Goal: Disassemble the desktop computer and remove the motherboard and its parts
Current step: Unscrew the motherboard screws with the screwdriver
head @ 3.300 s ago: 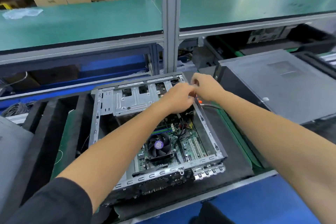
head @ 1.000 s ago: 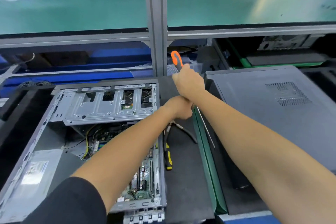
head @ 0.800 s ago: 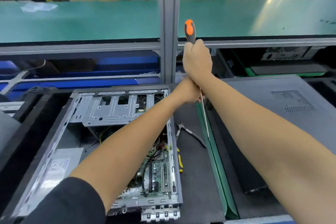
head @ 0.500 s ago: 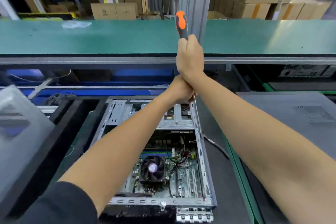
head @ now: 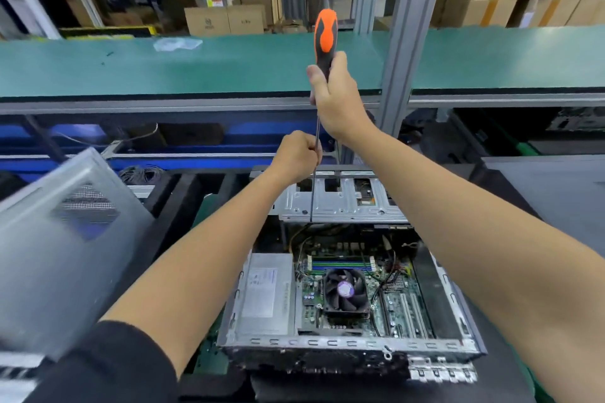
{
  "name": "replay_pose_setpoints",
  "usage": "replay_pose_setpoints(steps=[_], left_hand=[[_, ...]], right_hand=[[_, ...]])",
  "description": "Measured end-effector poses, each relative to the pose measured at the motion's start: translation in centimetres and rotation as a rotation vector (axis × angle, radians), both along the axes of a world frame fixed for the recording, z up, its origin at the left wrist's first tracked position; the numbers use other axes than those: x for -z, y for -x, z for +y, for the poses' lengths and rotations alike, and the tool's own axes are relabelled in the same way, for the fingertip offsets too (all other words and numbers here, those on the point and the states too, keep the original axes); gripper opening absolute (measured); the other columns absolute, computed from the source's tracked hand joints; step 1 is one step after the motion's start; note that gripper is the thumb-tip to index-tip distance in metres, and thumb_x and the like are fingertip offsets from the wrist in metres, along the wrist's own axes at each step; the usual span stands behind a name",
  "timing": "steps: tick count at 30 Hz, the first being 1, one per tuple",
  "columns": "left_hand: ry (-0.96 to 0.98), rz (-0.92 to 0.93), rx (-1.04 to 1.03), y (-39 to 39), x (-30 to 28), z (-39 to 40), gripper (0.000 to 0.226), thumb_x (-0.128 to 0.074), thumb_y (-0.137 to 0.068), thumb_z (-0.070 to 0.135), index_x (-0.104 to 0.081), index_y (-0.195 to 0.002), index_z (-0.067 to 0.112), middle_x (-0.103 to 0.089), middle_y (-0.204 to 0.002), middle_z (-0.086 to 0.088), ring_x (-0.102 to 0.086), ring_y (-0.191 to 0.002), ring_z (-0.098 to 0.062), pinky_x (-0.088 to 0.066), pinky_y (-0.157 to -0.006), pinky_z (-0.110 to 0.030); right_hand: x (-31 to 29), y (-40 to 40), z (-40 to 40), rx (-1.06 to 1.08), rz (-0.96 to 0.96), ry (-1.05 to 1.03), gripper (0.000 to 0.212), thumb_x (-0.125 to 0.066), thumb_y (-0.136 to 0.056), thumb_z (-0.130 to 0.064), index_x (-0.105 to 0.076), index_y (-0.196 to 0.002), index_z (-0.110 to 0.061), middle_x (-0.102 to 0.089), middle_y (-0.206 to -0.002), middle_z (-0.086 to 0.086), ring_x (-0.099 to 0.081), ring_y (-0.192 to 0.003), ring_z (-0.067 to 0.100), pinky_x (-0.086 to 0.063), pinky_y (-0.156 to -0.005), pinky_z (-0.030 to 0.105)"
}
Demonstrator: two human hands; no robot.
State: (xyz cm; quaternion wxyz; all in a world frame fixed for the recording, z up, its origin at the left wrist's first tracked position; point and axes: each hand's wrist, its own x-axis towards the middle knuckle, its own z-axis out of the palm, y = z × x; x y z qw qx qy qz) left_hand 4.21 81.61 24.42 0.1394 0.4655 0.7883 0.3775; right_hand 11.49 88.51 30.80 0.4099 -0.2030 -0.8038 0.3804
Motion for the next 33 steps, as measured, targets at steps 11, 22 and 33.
replay_pose_setpoints(steps=[11, 22, 33], left_hand=[[0.021, -0.162, 0.231, 2.3, 3.3, -2.5, 0.023, -0.049, -0.082, -0.001, -0.068, -0.077, 0.011, -0.069, -0.077, -0.001, -0.059, -0.066, -0.008, -0.050, -0.059, -0.017], [-0.017, -0.008, 0.179, 2.7, 4.8, -2.9, 0.017, -0.056, -0.092, 0.006, -0.068, -0.079, 0.009, -0.070, -0.080, 0.000, -0.060, -0.066, -0.002, -0.051, -0.066, -0.017], [0.210, 0.177, 0.175, 2.7, 8.0, -3.7, 0.010, -0.061, -0.089, 0.014, -0.070, -0.087, 0.009, -0.063, -0.082, 0.002, -0.058, -0.077, -0.014, -0.043, -0.070, -0.023]], right_hand=[[0.0, 0.9, -1.7, -0.017, 0.023, -0.073, 0.017, -0.035, -0.105, -0.023, -0.035, -0.109, -0.006, -0.045, -0.073, 0.013, -0.040, -0.062, 0.022, -0.040, -0.054, 0.045], [0.5, 0.7, -1.5, -0.058, -0.015, -0.066, 0.024, -0.037, -0.105, -0.025, -0.035, -0.115, -0.003, -0.046, -0.075, 0.011, -0.042, -0.065, 0.024, -0.046, -0.061, 0.050], [4.5, 0.1, -0.5, -0.127, -0.260, -0.141, 0.017, -0.060, -0.093, -0.030, -0.050, -0.091, -0.017, -0.052, -0.072, -0.006, -0.045, -0.063, 0.011, -0.038, -0.060, 0.025]])
